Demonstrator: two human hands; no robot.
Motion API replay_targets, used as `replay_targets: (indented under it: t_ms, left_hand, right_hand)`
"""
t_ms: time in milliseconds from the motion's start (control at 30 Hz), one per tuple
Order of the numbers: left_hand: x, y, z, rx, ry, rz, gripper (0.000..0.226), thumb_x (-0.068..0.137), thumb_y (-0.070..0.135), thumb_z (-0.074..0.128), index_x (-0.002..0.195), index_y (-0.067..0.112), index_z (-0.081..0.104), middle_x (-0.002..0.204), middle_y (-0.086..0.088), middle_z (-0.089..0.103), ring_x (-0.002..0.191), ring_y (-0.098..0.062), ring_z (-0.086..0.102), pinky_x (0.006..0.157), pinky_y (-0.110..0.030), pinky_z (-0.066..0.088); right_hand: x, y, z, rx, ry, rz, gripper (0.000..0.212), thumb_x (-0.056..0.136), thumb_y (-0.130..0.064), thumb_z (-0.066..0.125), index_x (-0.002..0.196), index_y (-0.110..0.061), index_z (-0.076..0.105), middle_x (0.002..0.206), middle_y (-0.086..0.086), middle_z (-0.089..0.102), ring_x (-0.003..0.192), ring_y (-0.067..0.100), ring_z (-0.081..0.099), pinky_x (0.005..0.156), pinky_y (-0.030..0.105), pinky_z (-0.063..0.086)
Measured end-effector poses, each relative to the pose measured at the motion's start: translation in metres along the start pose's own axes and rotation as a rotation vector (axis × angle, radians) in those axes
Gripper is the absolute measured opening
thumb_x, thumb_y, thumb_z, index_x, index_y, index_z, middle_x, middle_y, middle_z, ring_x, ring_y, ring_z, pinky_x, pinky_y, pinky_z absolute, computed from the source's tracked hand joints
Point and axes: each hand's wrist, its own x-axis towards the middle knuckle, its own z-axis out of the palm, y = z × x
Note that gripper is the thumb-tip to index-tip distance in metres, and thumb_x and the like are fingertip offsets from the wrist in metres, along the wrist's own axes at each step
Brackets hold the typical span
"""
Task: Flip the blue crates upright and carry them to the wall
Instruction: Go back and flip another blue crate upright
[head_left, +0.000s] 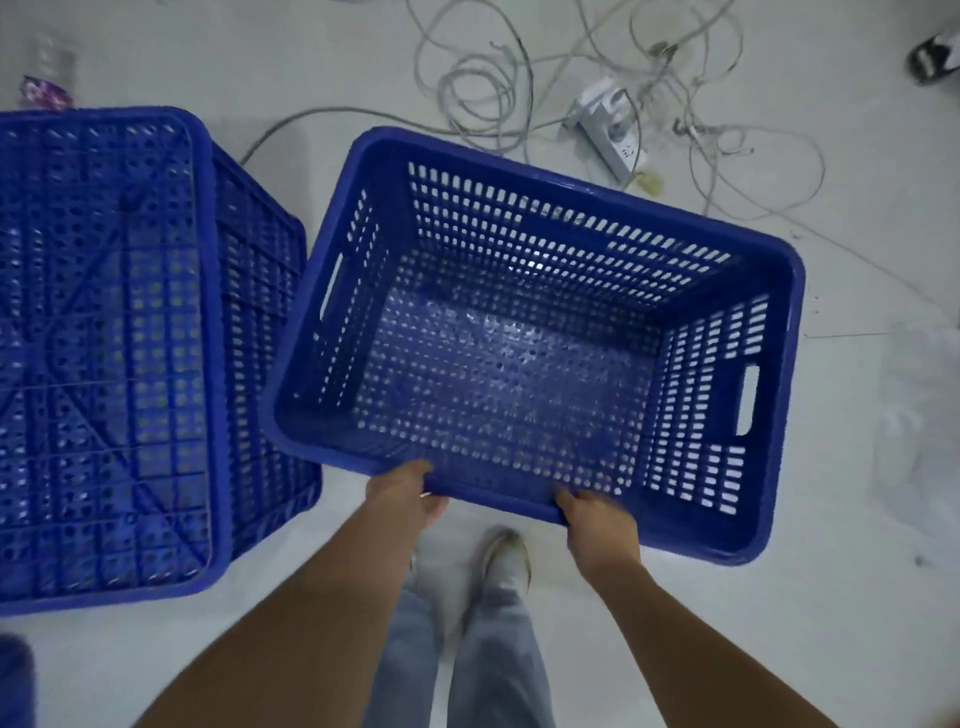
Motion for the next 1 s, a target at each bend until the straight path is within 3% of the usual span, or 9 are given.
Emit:
replay_targets:
  t_ms: [100, 200, 267, 433, 567, 633, 767, 900, 1000]
  left_hand:
    - [0.005, -0.025, -0.001, -0.002, 0.009, -0.074, 0.035, 0.091, 0.007, 0.056, 0.126, 0.001, 0.054, 0.078, -0.015, 0.06, 0.065, -0.025, 0.058, 0.047, -0.032, 0.053]
    - [-0.001, -0.044, -0.005, -0.013, 0.0, -0.158, 0.009, 0.093, 0.008, 0.055, 0.095, 0.0, 0.056, 0.072, -0.013, 0.059, 0.065, -0.022, 0.055, 0.039, -0.024, 0.05]
    - [-0.001, -0.055, -0.01, -0.021, 0.016, -0.2, 0.016, 0.093, 0.01, 0.057, 0.08, 0.0, 0.053, 0.058, -0.013, 0.062, 0.06, -0.024, 0.057, 0.041, -0.024, 0.051]
    - [0.008, -0.068, -0.023, 0.104, 0.048, -0.192, 0.016, 0.094, 0.012, 0.055, 0.088, -0.003, 0.051, 0.053, -0.02, 0.065, 0.062, -0.029, 0.061, 0.064, -0.034, 0.052]
    - [0.014, -0.059, -0.041, 0.178, 0.017, -0.208, 0.009, 0.094, 0.008, 0.052, 0.093, 0.0, 0.049, 0.05, -0.024, 0.065, 0.045, -0.032, 0.067, 0.055, -0.042, 0.05]
    - [0.013, -0.053, -0.051, 0.272, 0.025, -0.204, 0.016, 0.096, 0.016, 0.049, 0.095, 0.001, 0.051, 0.054, -0.022, 0.068, 0.057, -0.033, 0.068, 0.055, -0.038, 0.048]
    - [0.012, -0.025, -0.066, 0.503, 0.143, 0.026, 0.015, 0.094, 0.017, 0.045, 0.094, 0.004, 0.051, 0.067, -0.01, 0.057, 0.057, -0.024, 0.051, 0.049, -0.027, 0.037]
    - [0.016, 0.033, -0.082, 0.465, 0.266, 0.265, 0.029, 0.093, 0.02, 0.047, 0.112, 0.001, 0.058, 0.085, -0.01, 0.054, 0.075, -0.022, 0.051, 0.062, -0.029, 0.041]
    - [-0.001, 0.073, -0.09, 0.592, 0.378, 0.403, 0.024, 0.093, 0.017, 0.048, 0.079, -0.002, 0.054, 0.068, -0.011, 0.047, 0.064, -0.024, 0.044, 0.061, -0.032, 0.034]
  right_hand:
    - [0.0, 0.013, 0.007, -0.038, -0.009, 0.04, 0.046, 0.095, -0.007, 0.037, 0.137, -0.027, 0.044, 0.13, 0.004, 0.055, 0.119, 0.026, 0.053, 0.094, 0.032, 0.043]
    - [0.001, 0.022, 0.021, -0.064, -0.023, 0.053, 0.051, 0.095, -0.007, 0.038, 0.141, -0.029, 0.04, 0.134, 0.004, 0.052, 0.125, 0.026, 0.047, 0.104, 0.034, 0.036]
    - [0.002, 0.026, 0.032, -0.072, -0.035, 0.061, 0.054, 0.095, -0.007, 0.04, 0.143, -0.031, 0.038, 0.14, 0.005, 0.048, 0.13, 0.026, 0.043, 0.109, 0.035, 0.031]
    - [0.003, 0.025, 0.048, -0.078, -0.085, 0.069, 0.052, 0.096, -0.017, 0.045, 0.145, -0.031, 0.034, 0.147, 0.005, 0.042, 0.137, 0.027, 0.035, 0.114, 0.039, 0.024]
    - [0.001, 0.021, 0.052, -0.089, -0.113, 0.062, 0.05, 0.097, -0.023, 0.046, 0.146, -0.028, 0.033, 0.144, 0.004, 0.045, 0.136, 0.027, 0.036, 0.114, 0.039, 0.024]
    - [0.005, 0.02, 0.045, -0.08, -0.185, 0.039, 0.05, 0.095, -0.031, 0.05, 0.143, -0.025, 0.037, 0.142, 0.005, 0.046, 0.134, 0.028, 0.038, 0.112, 0.04, 0.027]
    - [0.019, 0.03, 0.005, 0.211, -0.375, 0.017, 0.05, 0.089, -0.042, 0.059, 0.131, -0.017, 0.053, 0.134, 0.007, 0.055, 0.122, 0.027, 0.052, 0.098, 0.034, 0.042]
    - [0.028, 0.06, -0.052, 0.496, -0.102, 0.166, 0.043, 0.097, -0.036, 0.047, 0.133, -0.012, 0.052, 0.135, 0.011, 0.054, 0.112, 0.031, 0.058, 0.088, 0.037, 0.046]
    - [0.029, 0.086, -0.088, 0.485, 0.137, 0.281, 0.038, 0.1, -0.027, 0.041, 0.13, -0.007, 0.052, 0.133, 0.015, 0.054, 0.109, 0.035, 0.057, 0.087, 0.041, 0.05]
